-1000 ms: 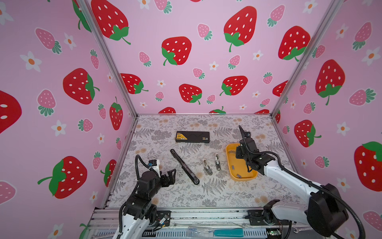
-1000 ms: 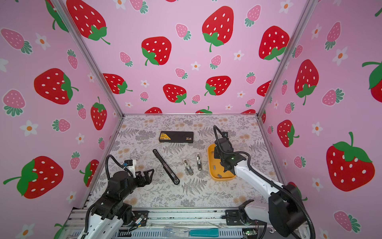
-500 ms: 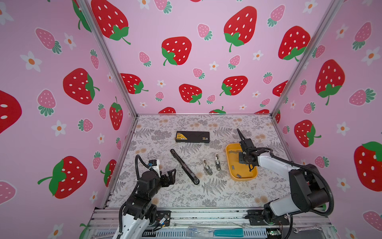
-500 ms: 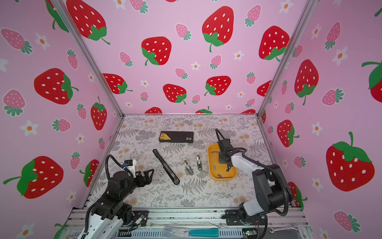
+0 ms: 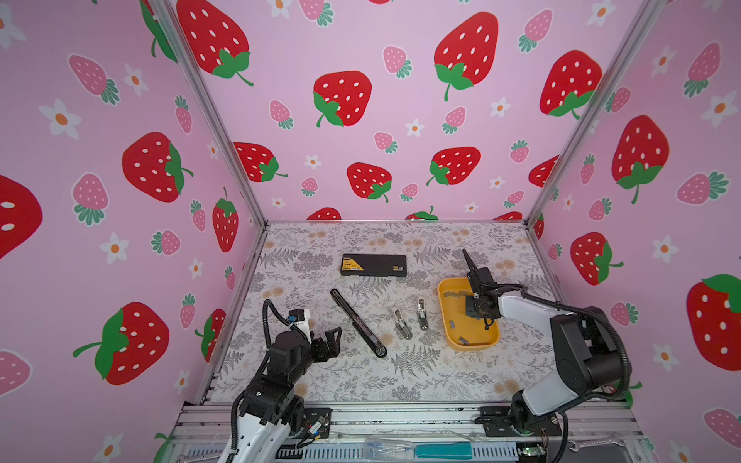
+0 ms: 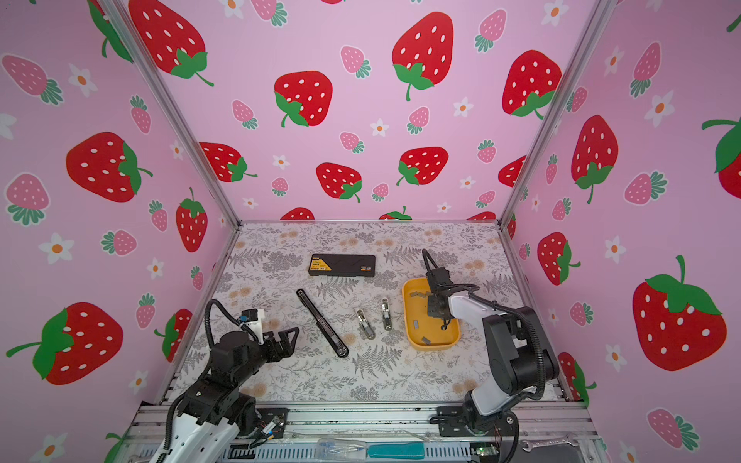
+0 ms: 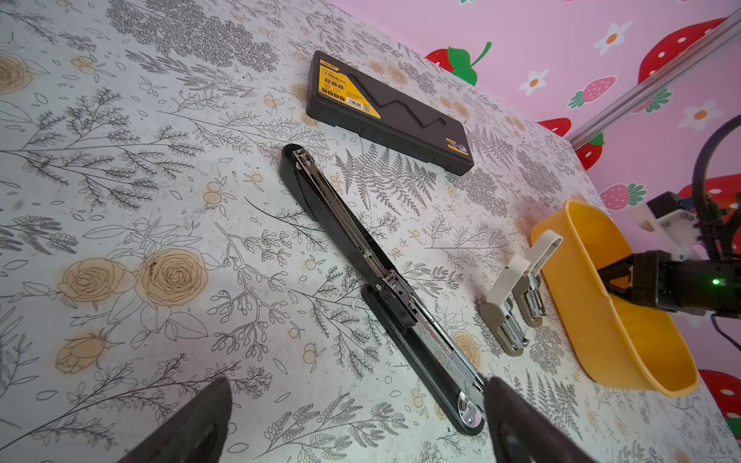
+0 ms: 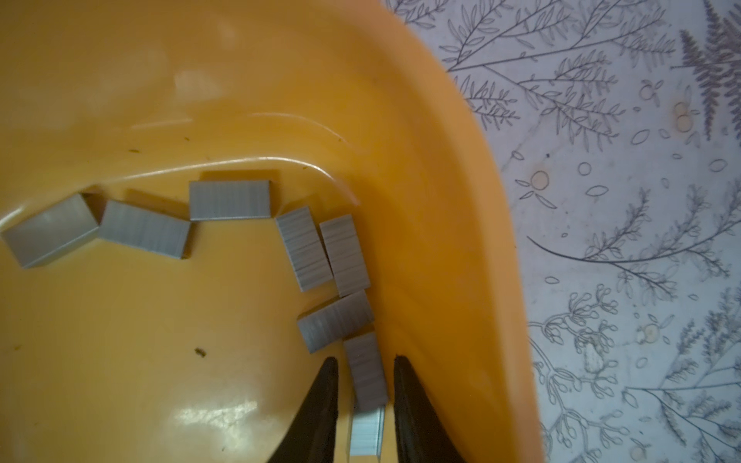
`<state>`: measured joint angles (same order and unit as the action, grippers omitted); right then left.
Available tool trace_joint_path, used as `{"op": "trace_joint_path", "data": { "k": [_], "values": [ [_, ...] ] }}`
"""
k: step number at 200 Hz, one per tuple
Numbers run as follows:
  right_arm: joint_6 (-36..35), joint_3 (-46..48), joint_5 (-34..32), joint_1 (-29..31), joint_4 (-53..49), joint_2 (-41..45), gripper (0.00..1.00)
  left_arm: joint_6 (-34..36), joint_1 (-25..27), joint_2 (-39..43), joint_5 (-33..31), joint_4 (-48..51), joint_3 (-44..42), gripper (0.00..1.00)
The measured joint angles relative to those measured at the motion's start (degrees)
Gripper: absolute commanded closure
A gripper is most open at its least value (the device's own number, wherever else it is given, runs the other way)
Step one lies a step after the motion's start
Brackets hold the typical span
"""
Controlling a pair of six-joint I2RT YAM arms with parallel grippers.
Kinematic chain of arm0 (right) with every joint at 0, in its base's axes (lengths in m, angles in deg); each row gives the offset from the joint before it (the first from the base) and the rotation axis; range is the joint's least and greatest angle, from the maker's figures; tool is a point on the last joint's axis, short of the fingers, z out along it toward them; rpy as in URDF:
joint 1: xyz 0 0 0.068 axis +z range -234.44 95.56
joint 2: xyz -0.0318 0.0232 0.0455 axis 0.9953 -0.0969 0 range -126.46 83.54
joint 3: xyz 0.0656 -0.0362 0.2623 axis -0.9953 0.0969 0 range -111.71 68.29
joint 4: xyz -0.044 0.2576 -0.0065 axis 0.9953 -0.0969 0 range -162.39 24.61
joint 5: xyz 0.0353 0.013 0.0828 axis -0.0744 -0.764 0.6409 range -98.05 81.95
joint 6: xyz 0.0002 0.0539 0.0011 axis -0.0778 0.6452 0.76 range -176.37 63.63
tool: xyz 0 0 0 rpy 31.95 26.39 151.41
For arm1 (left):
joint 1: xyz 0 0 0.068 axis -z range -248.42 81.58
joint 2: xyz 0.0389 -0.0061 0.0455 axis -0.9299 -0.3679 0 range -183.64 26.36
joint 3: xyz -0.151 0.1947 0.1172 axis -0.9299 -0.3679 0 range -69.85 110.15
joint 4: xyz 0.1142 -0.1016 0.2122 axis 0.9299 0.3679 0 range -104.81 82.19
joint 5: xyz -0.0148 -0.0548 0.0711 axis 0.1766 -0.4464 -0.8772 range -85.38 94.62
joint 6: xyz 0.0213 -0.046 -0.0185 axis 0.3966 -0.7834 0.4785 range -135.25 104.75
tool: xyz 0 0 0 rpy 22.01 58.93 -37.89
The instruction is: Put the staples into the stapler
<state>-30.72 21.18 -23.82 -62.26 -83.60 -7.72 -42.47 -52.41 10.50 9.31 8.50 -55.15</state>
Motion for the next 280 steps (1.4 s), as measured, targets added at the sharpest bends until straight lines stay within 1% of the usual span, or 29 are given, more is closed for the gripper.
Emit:
{"op": "trace_joint_path", "data": {
  "k": [69,81,95,150,179,216,236,255,280],
  "values": [
    [0.02,-1.49,0.66,-0.61,2.25,-2.56,0.72,0.04,0.00,-2.82,0.04,-1.29,0.00,0.01],
    [0.04,-1.49,0.87,-0.61,2.34,-2.58,0.73,0.04,0.00,-3.06,0.04,-1.46,0.00,0.01],
    [0.13,-1.49,1.57,-0.72,2.40,-2.58,0.75,0.04,0.00,-3.26,0.04,-1.68,0.00,0.01],
    [1.14,0.11,5.44,-0.87,1.66,-0.26,0.75,0.11,0.00,-3.30,0.07,-2.05,0.00,0.01],
    [1.51,0.74,5.86,-0.87,0.26,1.46,0.74,0.20,0.00,-2.73,0.28,-2.03,0.00,0.01],
    [1.53,0.76,5.33,-0.90,-0.94,1.73,0.67,0.20,0.00,-0.35,0.28,-1.97,0.00,0.01],
    [1.51,1.14,5.33,-0.90,-1.16,1.77,0.66,0.20,0.00,0.90,0.28,-1.75,0.00,0.01],
    [1.55,2.01,5.35,-0.87,-1.09,2.01,0.67,0.20,0.00,1.84,0.26,-1.42,0.00,0.01],
    [1.60,2.58,5.86,-0.92,-0.72,2.54,0.71,0.20,0.00,2.19,0.26,-1.16,-0.02,0.01]
  ]
}}
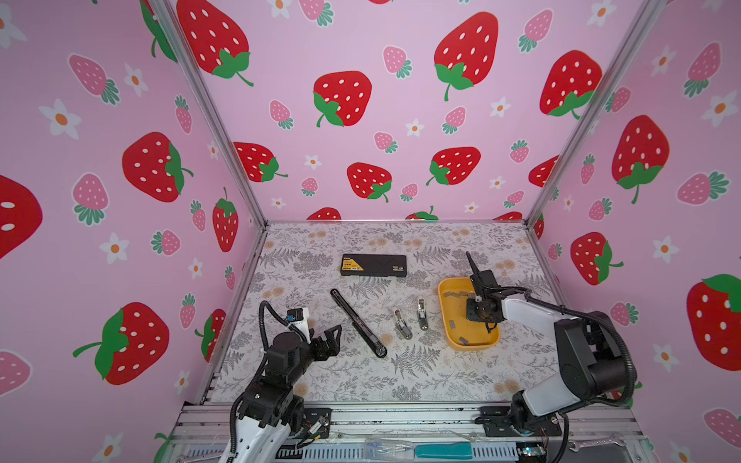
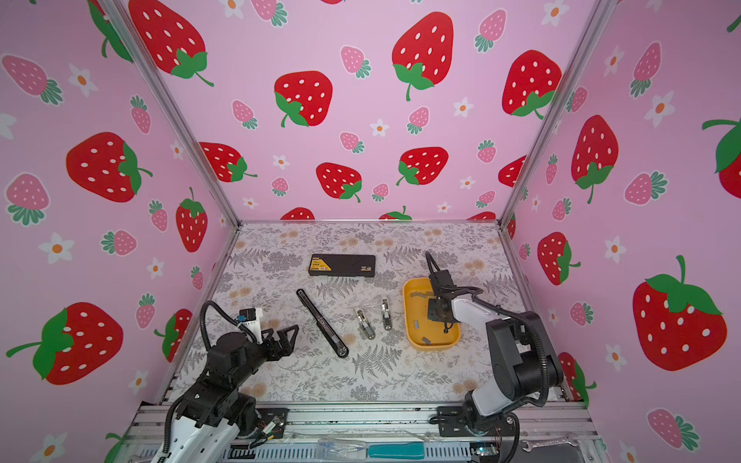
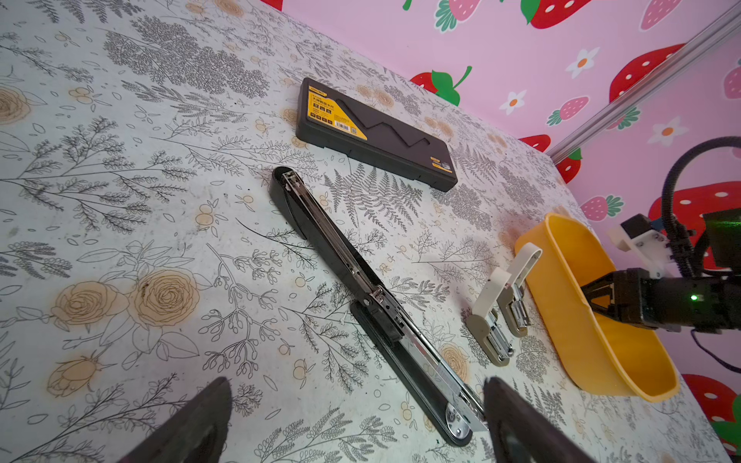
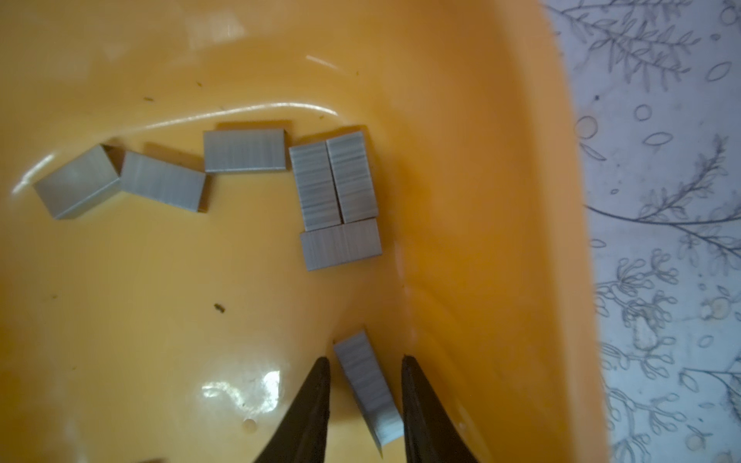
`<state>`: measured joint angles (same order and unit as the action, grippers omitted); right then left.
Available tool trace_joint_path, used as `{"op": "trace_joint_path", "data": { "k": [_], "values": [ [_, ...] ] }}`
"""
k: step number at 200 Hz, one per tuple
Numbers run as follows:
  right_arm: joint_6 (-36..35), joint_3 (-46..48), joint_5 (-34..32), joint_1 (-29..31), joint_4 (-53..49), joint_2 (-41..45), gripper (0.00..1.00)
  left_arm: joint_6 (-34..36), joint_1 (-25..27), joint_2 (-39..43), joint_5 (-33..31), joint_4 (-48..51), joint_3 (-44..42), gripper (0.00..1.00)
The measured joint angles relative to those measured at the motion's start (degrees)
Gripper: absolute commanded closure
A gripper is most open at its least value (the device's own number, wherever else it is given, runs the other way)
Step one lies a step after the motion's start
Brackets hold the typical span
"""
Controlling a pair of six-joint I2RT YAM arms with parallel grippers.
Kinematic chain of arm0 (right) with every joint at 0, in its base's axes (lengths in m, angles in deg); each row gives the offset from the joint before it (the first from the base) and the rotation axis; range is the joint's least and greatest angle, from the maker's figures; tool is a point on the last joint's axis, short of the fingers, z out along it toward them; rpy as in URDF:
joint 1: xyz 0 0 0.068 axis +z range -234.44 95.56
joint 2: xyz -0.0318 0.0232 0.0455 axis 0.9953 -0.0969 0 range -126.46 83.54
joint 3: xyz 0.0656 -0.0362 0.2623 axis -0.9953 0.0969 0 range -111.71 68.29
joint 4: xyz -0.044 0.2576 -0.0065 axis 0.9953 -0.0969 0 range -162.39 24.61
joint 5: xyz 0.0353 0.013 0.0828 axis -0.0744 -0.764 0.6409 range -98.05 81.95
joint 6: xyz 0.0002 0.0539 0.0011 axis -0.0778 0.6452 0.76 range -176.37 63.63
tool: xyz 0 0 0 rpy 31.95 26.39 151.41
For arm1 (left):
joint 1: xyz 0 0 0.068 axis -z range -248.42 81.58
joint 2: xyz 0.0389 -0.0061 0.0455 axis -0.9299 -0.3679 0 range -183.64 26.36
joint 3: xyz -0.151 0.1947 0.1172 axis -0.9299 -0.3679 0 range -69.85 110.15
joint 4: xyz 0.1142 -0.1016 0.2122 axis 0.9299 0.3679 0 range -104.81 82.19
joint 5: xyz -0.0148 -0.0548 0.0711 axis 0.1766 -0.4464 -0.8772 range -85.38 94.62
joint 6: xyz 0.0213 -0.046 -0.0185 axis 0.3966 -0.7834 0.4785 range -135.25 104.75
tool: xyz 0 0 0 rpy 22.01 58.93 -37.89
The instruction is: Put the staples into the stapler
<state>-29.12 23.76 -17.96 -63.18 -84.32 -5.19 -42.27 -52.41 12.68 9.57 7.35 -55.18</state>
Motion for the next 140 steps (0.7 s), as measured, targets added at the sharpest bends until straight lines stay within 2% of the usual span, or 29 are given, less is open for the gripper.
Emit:
{"op": "trace_joint_path", "data": {
  "k": [40,80,140],
  "values": [
    [0.26,0.04,3.61,0.13,1.57,0.00,0.78,0.00,0.00,-0.35,0.00,0.04,0.00,0.01],
    [1.44,0.02,7.34,1.62,3.43,0.17,0.77,0.00,0.00,-0.35,-0.02,0.39,-0.02,0.01],
    [1.29,0.02,8.98,2.10,6.84,1.49,0.73,0.00,0.00,-0.35,-0.37,0.39,-0.02,0.01]
  ]
}}
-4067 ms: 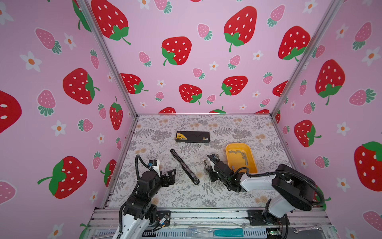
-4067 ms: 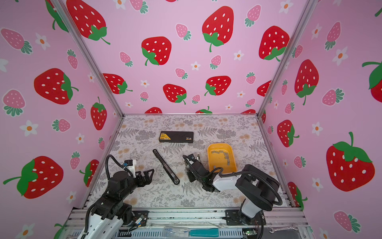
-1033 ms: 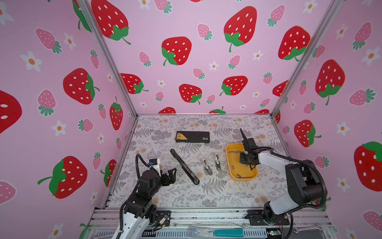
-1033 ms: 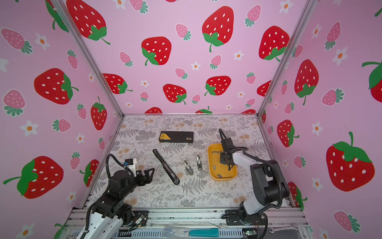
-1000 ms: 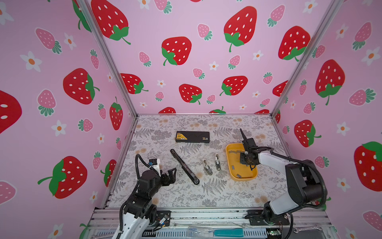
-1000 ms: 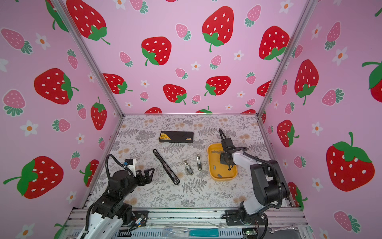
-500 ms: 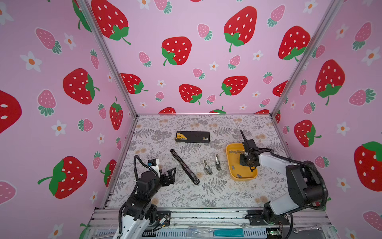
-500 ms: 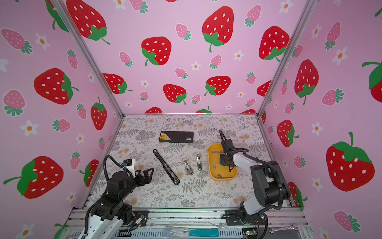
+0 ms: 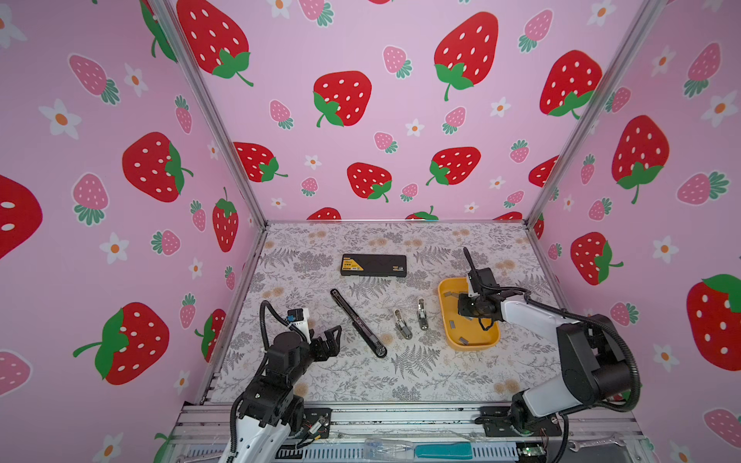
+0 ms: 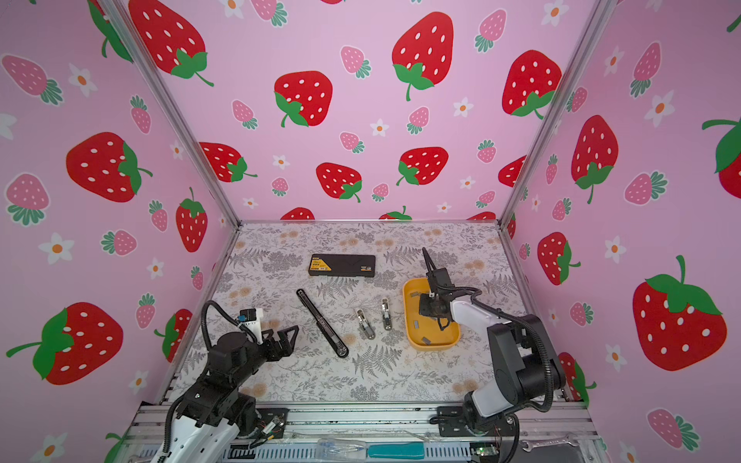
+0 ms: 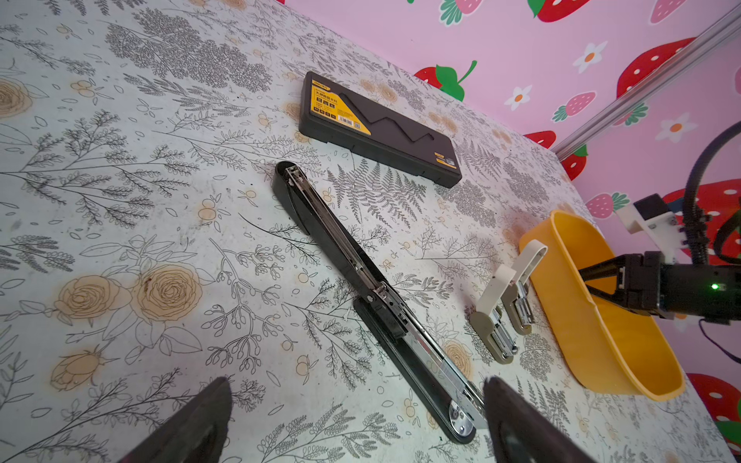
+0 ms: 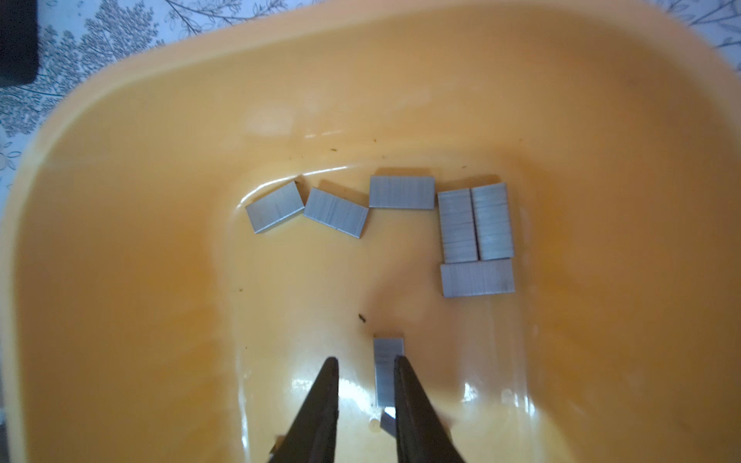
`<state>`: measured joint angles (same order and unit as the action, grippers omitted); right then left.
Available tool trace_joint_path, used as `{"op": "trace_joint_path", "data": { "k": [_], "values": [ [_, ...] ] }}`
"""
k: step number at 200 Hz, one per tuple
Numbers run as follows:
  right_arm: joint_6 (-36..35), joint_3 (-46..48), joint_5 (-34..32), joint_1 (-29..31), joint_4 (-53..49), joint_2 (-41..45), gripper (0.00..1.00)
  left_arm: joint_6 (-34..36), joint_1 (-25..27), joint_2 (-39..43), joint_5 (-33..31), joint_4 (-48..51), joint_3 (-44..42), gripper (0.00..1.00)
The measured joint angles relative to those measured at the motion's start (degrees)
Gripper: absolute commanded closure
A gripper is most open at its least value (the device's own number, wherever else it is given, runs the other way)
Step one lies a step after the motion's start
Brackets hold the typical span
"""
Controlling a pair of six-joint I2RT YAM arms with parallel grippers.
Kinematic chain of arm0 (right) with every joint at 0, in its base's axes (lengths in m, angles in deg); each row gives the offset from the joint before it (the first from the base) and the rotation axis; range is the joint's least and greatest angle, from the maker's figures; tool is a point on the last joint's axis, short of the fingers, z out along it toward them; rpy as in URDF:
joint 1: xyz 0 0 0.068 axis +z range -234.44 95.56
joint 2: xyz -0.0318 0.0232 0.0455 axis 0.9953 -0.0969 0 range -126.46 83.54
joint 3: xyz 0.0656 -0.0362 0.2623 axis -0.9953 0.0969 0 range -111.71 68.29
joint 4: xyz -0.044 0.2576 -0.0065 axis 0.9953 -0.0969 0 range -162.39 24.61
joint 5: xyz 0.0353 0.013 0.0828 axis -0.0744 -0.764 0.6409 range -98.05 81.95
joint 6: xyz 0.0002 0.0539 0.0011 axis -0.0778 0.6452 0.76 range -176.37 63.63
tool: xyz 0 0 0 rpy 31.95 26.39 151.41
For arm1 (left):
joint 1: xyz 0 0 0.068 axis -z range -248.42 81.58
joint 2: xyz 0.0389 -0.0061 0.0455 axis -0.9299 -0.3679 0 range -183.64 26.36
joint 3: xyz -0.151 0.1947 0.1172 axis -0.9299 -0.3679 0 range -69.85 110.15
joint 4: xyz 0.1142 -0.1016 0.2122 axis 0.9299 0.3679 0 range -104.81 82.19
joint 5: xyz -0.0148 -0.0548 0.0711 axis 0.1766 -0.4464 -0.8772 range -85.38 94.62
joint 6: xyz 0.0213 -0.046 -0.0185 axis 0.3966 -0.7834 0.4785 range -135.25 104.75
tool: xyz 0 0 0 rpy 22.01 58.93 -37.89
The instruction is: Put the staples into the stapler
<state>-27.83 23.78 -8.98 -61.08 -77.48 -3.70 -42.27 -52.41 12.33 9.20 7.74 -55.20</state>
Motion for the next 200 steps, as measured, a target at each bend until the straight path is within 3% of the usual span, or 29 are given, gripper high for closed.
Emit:
{"op": "trace_joint_path", "data": {
  "k": [91,129,200],
  "values": [
    [-0.28,-0.61,-3.15,0.24,0.07,-1.86,0.69,0.02,0.00,-1.07,-0.28,-0.02,0.00,0.01],
    [-0.74,-0.59,-3.74,0.72,0.04,-3.10,0.75,0.00,0.00,-1.42,-0.52,-0.02,0.00,0.01],
    [-1.57,-1.11,-6.78,1.70,0.04,-4.59,0.77,0.00,0.00,-1.40,-0.55,0.00,0.00,0.01]
  ]
}}
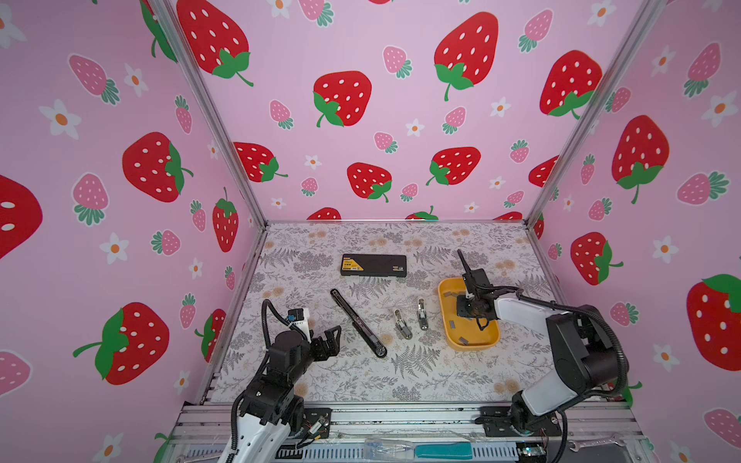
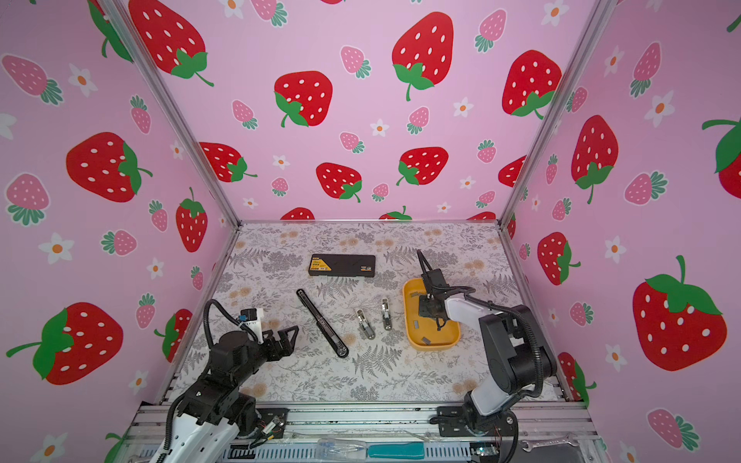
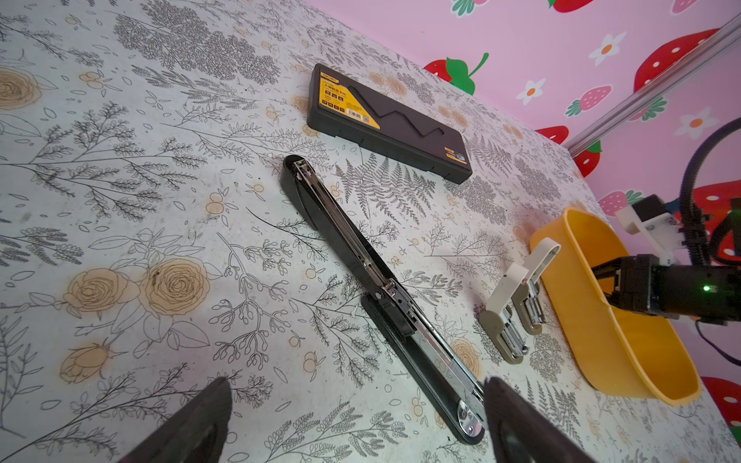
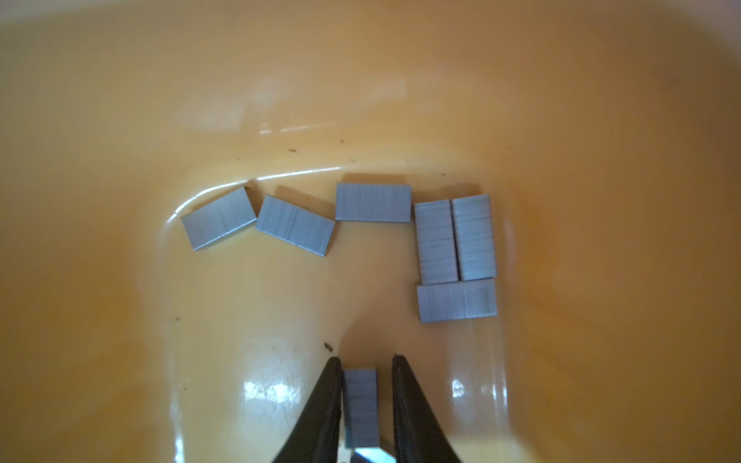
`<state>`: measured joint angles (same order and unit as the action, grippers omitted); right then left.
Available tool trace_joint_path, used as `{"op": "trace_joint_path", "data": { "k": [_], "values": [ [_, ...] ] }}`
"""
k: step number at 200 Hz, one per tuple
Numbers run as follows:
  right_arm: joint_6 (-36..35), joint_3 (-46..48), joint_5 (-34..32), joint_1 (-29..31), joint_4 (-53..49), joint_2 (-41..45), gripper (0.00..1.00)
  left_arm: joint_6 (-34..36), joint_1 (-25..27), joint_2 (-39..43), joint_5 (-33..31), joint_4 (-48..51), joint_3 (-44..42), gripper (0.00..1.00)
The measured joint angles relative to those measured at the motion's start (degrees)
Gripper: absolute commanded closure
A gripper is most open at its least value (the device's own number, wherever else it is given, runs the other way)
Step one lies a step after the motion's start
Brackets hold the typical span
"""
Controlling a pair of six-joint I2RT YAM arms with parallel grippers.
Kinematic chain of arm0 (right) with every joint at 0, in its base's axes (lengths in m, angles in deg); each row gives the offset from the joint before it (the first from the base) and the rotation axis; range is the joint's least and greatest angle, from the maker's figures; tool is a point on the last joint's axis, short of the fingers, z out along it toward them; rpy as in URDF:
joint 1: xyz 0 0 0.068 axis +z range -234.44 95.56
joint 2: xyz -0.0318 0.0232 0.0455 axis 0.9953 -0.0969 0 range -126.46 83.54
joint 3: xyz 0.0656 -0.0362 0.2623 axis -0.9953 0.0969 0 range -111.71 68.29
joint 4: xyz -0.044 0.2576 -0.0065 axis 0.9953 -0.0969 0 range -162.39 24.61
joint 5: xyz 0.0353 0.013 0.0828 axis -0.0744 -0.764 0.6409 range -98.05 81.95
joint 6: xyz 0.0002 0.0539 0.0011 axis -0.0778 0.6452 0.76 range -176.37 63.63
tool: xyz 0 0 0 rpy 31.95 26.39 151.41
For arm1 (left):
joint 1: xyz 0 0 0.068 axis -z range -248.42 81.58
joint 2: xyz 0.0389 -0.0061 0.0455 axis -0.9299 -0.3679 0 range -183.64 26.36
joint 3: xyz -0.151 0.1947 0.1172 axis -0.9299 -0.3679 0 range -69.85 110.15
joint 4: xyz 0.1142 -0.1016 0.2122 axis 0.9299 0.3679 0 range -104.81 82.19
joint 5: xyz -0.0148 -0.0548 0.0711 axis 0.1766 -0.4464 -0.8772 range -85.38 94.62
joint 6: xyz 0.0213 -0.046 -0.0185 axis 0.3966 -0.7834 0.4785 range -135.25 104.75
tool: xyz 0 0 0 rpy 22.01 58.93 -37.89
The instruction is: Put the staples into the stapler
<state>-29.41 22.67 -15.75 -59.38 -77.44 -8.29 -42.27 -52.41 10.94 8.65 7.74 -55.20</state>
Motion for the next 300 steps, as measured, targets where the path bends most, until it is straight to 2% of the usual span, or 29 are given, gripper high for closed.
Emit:
{"op": "trace_joint_path", "data": {
  "k": [54,182,247,300],
  "values": [
    [0.00,-0.09,-1.36,0.59,0.13,-0.28,0.83,0.00,0.00,0.00,0.00,0.00,0.00,0.01],
    [0.24,-0.04,-3.19,2.19,-0.26,0.96,0.85,-0.07,0.00,1.95,-0.42,0.26,-0.02,0.01],
    [0.26,0.39,-3.50,3.48,-0.94,9.86,0.86,-0.22,0.00,1.90,-0.52,0.59,-0.04,0.01],
    [0.33,0.59,-4.79,7.74,-1.11,19.34,0.86,-0.22,0.00,1.77,-0.55,0.94,-0.04,0.01]
  ]
}}
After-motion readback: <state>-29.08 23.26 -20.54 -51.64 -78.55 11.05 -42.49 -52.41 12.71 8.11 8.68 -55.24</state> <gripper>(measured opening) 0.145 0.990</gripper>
